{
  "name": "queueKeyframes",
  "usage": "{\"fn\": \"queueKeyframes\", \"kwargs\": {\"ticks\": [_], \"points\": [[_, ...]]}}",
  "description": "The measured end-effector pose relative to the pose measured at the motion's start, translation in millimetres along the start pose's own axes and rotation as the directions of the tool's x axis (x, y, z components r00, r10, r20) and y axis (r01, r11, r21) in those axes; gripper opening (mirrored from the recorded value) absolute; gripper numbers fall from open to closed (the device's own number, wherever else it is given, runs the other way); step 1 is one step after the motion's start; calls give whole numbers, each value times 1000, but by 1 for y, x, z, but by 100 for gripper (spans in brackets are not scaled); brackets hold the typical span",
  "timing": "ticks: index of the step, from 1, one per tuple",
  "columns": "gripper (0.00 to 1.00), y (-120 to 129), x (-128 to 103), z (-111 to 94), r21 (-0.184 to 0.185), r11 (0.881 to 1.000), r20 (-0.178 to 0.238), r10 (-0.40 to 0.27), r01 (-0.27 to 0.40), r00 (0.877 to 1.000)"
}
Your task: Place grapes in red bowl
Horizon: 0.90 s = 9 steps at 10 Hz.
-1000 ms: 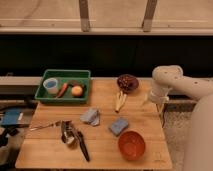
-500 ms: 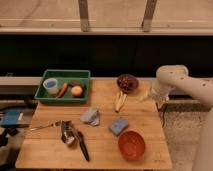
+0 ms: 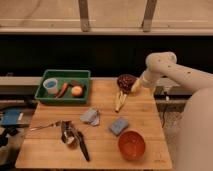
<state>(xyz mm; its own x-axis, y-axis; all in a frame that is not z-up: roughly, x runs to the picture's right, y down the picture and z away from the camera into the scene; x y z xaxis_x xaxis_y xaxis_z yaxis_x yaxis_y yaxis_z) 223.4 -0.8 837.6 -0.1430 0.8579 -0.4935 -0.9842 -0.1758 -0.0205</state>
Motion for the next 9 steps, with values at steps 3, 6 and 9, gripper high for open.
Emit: {"fn": "queueKeyframes", "kwargs": {"ticks": [3, 6, 9], "points": [[70, 29, -19, -24, -33, 997, 37, -67, 68, 997], [70, 29, -18, -23, -33, 997, 34, -68, 69, 997], [70, 4, -12, -4, -74, 997, 37, 14, -11, 999]]}}
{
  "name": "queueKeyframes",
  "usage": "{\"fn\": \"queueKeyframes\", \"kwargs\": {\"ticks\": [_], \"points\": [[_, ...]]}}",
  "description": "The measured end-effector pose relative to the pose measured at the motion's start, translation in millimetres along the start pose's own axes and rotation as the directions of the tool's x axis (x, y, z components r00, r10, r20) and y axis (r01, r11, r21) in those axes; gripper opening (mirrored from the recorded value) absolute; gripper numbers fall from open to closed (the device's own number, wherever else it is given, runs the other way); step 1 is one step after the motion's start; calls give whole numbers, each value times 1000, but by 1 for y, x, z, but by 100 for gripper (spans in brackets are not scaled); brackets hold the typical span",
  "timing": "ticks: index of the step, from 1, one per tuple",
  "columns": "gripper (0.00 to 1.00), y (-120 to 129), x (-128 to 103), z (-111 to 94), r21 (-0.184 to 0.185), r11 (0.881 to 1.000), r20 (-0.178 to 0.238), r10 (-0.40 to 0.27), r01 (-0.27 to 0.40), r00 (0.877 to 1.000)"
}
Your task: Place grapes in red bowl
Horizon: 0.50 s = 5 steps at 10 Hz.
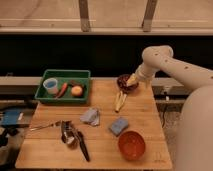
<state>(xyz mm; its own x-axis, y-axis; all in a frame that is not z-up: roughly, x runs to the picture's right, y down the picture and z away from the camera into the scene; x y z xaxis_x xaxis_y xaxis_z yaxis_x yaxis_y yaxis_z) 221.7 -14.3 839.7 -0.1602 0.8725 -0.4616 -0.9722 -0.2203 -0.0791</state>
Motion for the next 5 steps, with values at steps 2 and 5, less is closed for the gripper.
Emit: {"fn": "queueKeyframes", "kwargs": {"ticks": [2, 5], "points": [[70, -11, -9, 14, -49, 998, 9, 29, -28, 1000], [70, 13, -29, 32, -85, 996, 15, 1, 0, 1000]]}}
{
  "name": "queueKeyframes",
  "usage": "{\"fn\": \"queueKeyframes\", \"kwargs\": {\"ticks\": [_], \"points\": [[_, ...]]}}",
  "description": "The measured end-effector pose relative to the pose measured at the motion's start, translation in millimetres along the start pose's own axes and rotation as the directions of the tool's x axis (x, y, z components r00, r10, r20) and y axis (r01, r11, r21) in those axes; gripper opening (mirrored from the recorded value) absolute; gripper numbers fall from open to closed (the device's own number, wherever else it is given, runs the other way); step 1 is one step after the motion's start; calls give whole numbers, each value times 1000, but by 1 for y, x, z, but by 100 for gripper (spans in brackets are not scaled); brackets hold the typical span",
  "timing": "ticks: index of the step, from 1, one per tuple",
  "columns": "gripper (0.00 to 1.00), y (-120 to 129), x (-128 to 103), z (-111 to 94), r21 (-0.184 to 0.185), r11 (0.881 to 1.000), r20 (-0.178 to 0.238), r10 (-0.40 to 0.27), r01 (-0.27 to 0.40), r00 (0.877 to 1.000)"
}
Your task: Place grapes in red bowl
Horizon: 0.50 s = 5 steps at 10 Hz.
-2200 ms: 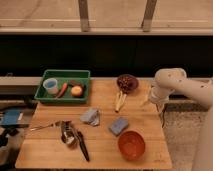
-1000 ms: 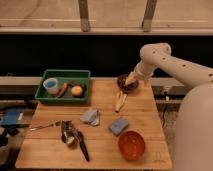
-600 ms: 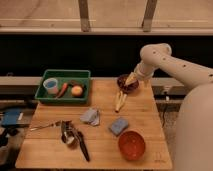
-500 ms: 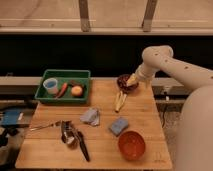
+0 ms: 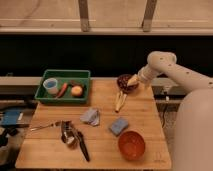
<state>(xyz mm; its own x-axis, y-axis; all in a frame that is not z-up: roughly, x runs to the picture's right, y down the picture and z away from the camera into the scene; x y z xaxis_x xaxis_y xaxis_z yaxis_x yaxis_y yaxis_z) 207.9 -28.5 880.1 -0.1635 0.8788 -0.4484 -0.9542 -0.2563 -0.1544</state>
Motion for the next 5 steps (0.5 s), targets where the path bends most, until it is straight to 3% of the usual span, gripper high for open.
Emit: {"fn": "queueKeyframes", "kwargs": {"ticks": [3, 5], "points": [[70, 19, -22, 14, -21, 998, -9, -51, 51, 999], [70, 32, -30, 36, -41, 996, -37, -85, 84, 996]]}}
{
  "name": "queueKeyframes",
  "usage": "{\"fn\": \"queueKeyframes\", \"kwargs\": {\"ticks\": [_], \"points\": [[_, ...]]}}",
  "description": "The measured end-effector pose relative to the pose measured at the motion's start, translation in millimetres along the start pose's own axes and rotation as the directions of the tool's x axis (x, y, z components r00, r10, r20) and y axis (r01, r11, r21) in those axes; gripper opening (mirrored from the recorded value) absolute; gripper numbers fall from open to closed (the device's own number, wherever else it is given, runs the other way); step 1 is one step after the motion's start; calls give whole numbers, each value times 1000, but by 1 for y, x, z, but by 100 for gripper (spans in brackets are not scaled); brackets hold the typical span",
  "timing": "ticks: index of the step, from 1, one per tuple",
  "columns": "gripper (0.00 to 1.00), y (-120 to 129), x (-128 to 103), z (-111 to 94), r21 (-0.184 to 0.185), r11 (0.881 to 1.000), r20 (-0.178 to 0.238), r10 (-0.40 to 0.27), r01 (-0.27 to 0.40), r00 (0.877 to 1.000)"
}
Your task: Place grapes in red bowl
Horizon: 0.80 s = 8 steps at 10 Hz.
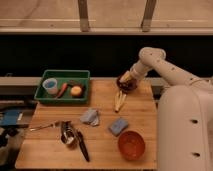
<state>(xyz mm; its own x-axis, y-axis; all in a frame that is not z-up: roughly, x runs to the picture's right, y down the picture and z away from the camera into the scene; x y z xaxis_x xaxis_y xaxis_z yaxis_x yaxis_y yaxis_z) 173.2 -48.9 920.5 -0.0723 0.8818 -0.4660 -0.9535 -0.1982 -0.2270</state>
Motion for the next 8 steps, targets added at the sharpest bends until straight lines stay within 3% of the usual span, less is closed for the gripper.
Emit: {"fn": "queueKeyframes", "kwargs": {"ticks": [5, 8], "points": [[70, -4, -7, 50, -55, 998, -72, 2, -6, 997], [70, -9, -13, 58, -93, 995, -68, 23, -30, 997]]}}
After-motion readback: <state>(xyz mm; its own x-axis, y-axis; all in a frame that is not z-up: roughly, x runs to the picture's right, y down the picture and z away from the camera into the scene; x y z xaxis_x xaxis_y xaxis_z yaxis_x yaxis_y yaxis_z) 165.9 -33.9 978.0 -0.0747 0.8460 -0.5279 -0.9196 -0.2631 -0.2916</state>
